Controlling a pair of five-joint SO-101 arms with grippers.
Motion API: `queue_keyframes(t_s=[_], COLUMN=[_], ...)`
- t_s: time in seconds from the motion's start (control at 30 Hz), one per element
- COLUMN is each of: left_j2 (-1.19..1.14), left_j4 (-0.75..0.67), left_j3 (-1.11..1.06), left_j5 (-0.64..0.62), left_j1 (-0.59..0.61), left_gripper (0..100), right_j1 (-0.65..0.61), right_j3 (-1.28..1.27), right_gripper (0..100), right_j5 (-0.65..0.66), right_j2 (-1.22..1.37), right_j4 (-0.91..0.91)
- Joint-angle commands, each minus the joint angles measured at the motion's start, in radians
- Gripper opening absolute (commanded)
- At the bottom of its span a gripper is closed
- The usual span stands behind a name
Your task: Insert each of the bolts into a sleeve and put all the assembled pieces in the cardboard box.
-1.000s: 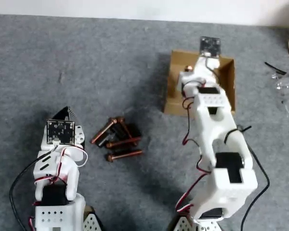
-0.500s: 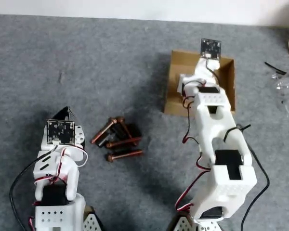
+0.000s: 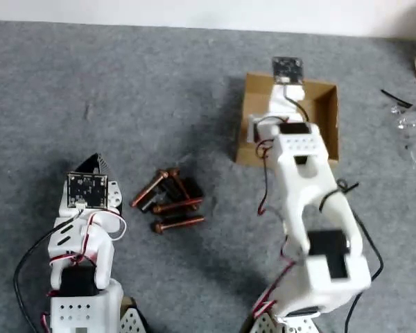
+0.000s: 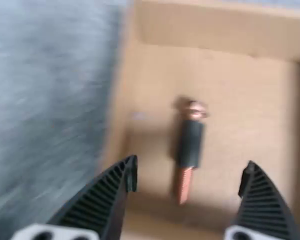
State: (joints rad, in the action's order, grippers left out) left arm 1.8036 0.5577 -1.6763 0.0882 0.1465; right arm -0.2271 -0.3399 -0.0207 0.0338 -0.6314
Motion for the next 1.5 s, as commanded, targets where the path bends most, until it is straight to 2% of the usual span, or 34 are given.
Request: queue_keyframes(t_s=[0.0, 0.1, 0.27, 0.43, 0.73, 0.87, 1.47], left_j2=[-0.001, -0.001, -0.001, -0.001, 0.007, 0.007, 0.008], left_j4=[-0.023, -0.023, -0.025, -0.025, -0.025, -0.029, -0.029], left_j3=[-0.021, -0.021, -0.021, -0.021, -0.021, -0.021, -0.019], left_j5=[0.009, 0.009, 0.006, 0.006, -0.018, -0.092, -0.091], left_j1=[-0.019, -0.019, -0.015, -0.015, 0.031, 0.088, 0.088], left_gripper=[1, 1, 1, 1, 1, 1, 1], right_j1=[-0.096, -0.18, -0.378, -0.506, -0.568, -0.565, -0.607], right_j3=[-0.113, -0.243, -0.47, -0.624, -0.657, -0.657, -0.496], right_gripper=[28.9, 28.9, 28.9, 28.9, 28.9, 28.9, 28.9], right_j5=[0.015, 0.018, 0.14, 0.215, 0.338, 0.345, 0.39], right_j2=[-0.22, -0.398, -0.685, -0.808, -0.657, -0.588, -0.236], right_j4=[-0.01, -0.01, -0.01, -0.01, 0.018, 0.077, 0.104])
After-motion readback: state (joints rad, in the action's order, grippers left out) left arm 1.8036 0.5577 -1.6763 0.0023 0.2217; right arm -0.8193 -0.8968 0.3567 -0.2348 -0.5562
